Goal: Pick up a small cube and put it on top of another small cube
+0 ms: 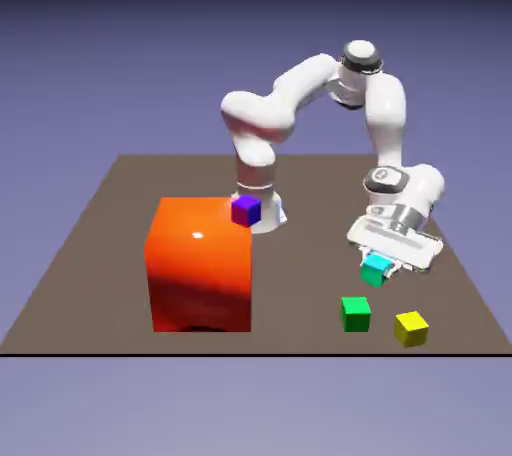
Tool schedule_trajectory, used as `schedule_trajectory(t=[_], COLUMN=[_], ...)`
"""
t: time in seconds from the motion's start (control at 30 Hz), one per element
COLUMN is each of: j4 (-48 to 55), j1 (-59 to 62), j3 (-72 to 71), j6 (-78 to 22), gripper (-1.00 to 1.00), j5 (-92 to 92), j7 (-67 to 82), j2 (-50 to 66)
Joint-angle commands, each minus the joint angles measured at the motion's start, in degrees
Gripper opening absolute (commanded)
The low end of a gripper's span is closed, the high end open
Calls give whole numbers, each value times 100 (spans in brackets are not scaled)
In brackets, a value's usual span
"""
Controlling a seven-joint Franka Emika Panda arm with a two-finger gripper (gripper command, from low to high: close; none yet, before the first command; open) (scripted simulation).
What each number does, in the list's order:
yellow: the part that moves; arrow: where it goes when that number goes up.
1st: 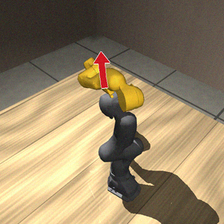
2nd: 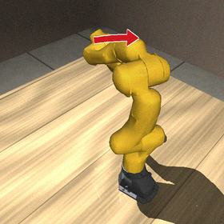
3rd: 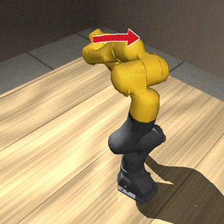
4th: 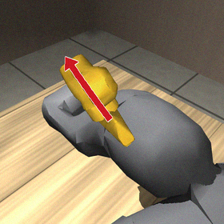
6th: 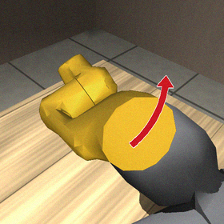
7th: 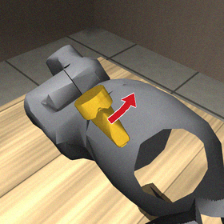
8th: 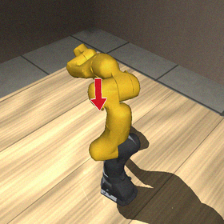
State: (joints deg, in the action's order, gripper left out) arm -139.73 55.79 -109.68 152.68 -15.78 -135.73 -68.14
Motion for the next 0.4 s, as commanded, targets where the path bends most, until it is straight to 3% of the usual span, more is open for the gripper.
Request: schedule_trajectory(t=[0.0, 0.13, 0.17, 0.37], j4=[50, 229, 229, 0], j1=[207, 957, 957, 0], j3=[-142, -657, -657, 0], j6=[161, 764, 764, -6], gripper=[-100, -100, 100, 100], j5=[-37, -171, -171, 0], j7=[-12, -56, -56, 0], j2=[-74, -343, -343, 0])
